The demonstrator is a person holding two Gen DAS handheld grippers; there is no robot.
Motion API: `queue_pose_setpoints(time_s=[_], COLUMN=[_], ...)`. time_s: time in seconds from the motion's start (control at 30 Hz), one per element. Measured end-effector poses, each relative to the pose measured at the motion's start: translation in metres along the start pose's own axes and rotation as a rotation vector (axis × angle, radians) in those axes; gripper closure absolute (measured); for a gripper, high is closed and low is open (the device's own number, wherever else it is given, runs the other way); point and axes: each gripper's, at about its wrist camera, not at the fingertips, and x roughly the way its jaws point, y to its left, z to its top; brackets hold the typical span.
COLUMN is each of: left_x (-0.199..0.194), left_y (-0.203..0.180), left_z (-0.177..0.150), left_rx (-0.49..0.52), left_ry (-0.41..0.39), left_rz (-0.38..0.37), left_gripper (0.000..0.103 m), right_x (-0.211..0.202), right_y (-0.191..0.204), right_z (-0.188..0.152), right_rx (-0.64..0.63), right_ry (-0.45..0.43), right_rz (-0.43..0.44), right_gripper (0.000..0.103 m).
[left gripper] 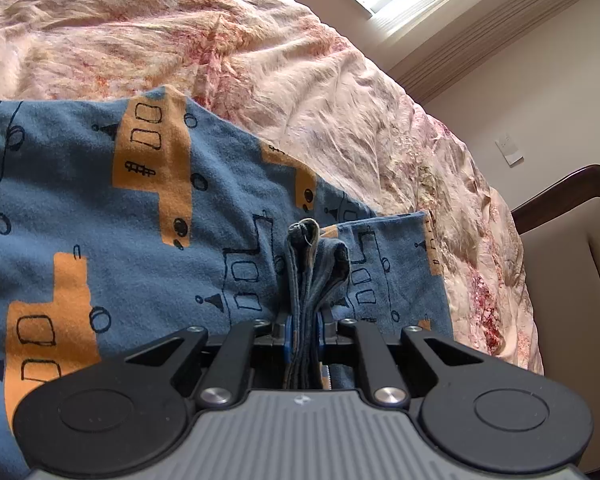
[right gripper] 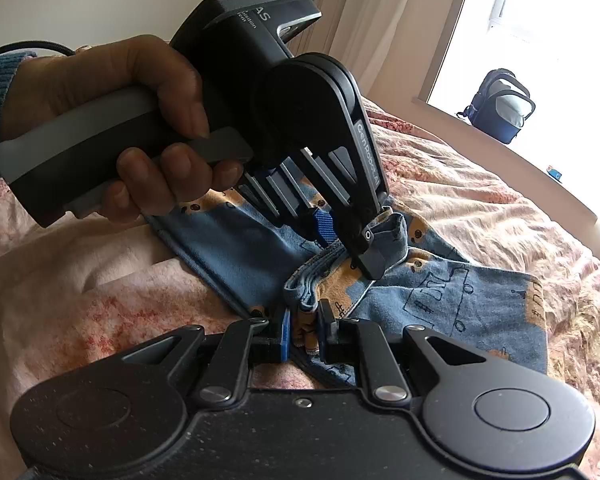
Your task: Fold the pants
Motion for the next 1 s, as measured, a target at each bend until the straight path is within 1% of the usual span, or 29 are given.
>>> queue_pose_setpoints(time_s=[0.1, 0.17, 0.2, 0.3, 0.37, 0.5, 0.6, 0.67, 0.7, 0.77, 0.83, 0.9, 0.93, 0.97, 1.0], left_x=[-0.003, -0.008, -0.012, -0.028, -0.041, -0.068, -0.077, -0.076, -0.075, -0.071, -0.068, -0.069, -0.071, -0.075, -0.08], left_y=[-0.005, -0.01, -0.013, -0.017, -0.018, -0.007, 0.014, 0.03, 0.039, 0.054, 0.066, 0.07, 0.068, 0.066, 0.062], left_z=[0.002, 0.007, 0.01, 0.02, 0.024, 0.022, 0.017, 0.012, 0.008, 0.0, -0.005, -0.004, -0.003, -0.001, 0.0], left_rx=[0.018, 0.041, 0.047, 0.054, 0.063, 0.076, 0.032, 0.007, -0.007, -0.053, -0.088, -0.101, -0.096, -0.083, -0.065], left_ry=[-0.005, 0.007, 0.009, 0.004, -0.004, -0.01, -0.015, -0.017, -0.019, -0.036, -0.05, -0.051, -0.043, -0.048, -0.067], left_rz=[0.007, 0.022, 0.024, 0.016, 0.027, 0.083, 0.115, 0.127, 0.127, 0.095, 0.069, 0.047, 0.049, 0.061, 0.079], left_gripper=[0.091, 0.092, 0.092, 0.092, 0.092, 0.092, 0.092, 0.092, 0.091, 0.089, 0.085, 0.082, 0.073, 0.059, 0.051], right_x=[-0.003, -0.008, -0.011, -0.019, -0.022, -0.024, -0.019, -0.011, -0.006, 0.006, 0.012, 0.012, 0.011, 0.007, 0.005], right_y=[0.001, 0.001, 0.002, 0.005, 0.007, 0.017, 0.031, 0.038, 0.042, 0.047, 0.051, 0.052, 0.05, 0.047, 0.046], right_z=[0.001, 0.003, 0.004, 0.013, 0.021, 0.037, 0.045, 0.046, 0.047, 0.044, 0.039, 0.037, 0.037, 0.036, 0.034], right_rx=[0.009, 0.021, -0.002, 0.005, 0.016, 0.003, -0.025, -0.049, -0.058, -0.067, -0.088, -0.096, -0.089, -0.082, -0.077], right_ry=[-0.014, -0.032, -0.044, -0.085, -0.111, -0.15, -0.152, -0.134, -0.124, -0.094, -0.076, -0.076, -0.078, -0.083, -0.09], right_rz=[-0.012, -0.025, -0.042, -0.059, -0.054, -0.004, 0.051, 0.081, 0.097, 0.125, 0.131, 0.131, 0.132, 0.127, 0.116], right_gripper=[0.089, 0.089, 0.089, 0.089, 0.089, 0.089, 0.089, 0.089, 0.089, 0.089, 0.089, 0.087, 0.084, 0.077, 0.069])
